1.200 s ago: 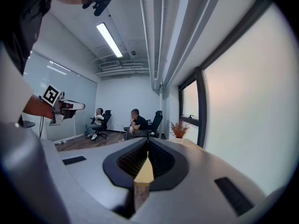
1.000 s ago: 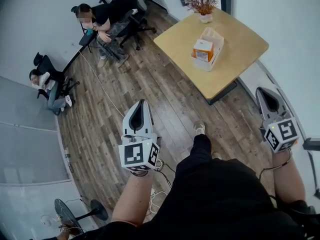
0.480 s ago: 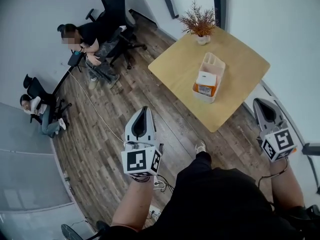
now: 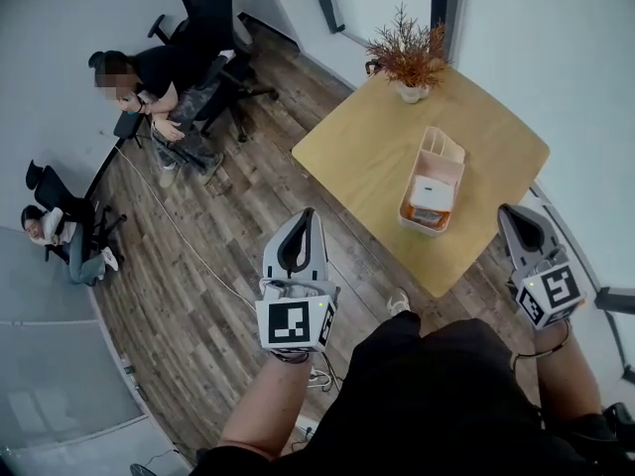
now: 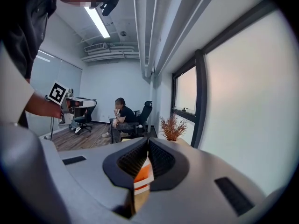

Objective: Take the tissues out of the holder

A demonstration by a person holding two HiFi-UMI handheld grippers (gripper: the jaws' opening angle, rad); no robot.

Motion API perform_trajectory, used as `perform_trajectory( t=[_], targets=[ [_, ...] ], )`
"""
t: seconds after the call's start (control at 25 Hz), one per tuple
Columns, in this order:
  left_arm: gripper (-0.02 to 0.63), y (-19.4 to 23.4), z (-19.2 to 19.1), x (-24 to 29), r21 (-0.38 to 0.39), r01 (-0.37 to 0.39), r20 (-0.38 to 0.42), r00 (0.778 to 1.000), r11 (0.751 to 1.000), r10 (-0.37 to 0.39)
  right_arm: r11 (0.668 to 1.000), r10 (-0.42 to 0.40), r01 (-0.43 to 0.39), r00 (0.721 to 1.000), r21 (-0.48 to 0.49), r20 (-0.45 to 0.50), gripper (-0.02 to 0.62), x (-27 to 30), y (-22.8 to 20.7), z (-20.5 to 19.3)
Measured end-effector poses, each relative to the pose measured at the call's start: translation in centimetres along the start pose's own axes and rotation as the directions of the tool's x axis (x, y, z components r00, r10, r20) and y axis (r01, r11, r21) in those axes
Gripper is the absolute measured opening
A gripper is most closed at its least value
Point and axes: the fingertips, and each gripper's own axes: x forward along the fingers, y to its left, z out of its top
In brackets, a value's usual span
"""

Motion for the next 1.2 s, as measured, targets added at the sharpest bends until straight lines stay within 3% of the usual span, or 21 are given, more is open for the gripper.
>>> perform_trajectory(
  t=[0.2, 0.44, 0.56, 0.76, 1.04, 1.2],
  targets=[
    [0.005, 0.0, -0.2, 3.5, -0.019, 0.061, 0.007, 0.998, 0.998, -0.061, 1.0, -0.002, 0.002, 1.0, -0.01, -0.016, 0.006, 1.8, 0.3, 0.6],
    [0.005, -0.5, -1.2, 5.6, -0.046, 0.074, 0.001, 0.997, 0.996, -0.074, 0.993, 0.119, -0.119, 0.993, -0.026, 0.016, 0.009, 3.0, 1.9, 1.2],
    [0.005, -0.1, -2.3, 6.0, -0.059, 0.047, -0.013, 0.999, 0.997, -0.048, 0.984, 0.165, -0.168, 0.985, -0.068, -0.043, 0.108, 4.5, 2.3, -0.2],
    [0.005, 0.2, -4.8, 6.6, -0.049, 0.011, -0.058, 0.998, 0.999, -0.014, 0.966, 0.249, -0.256, 0.962, -0.048, -0.107, 0.274, 6.8, 2.5, -3.0],
    [0.005, -0.2, -7.5, 8.4, -0.032, 0.001, -0.111, 0.994, 0.999, -0.005, 0.929, 0.359, -0.367, 0.924, -0.04, -0.135, 0.365, 9.7, 3.3, -6.2],
    [0.005, -1.4, -9.2, 9.2, -0.043, 0.015, -0.141, 0.99, 0.999, -0.021, 0.919, 0.388, -0.394, 0.91, -0.013, -0.144, 0.367, 11.0, 3.6, -7.9]
  ],
)
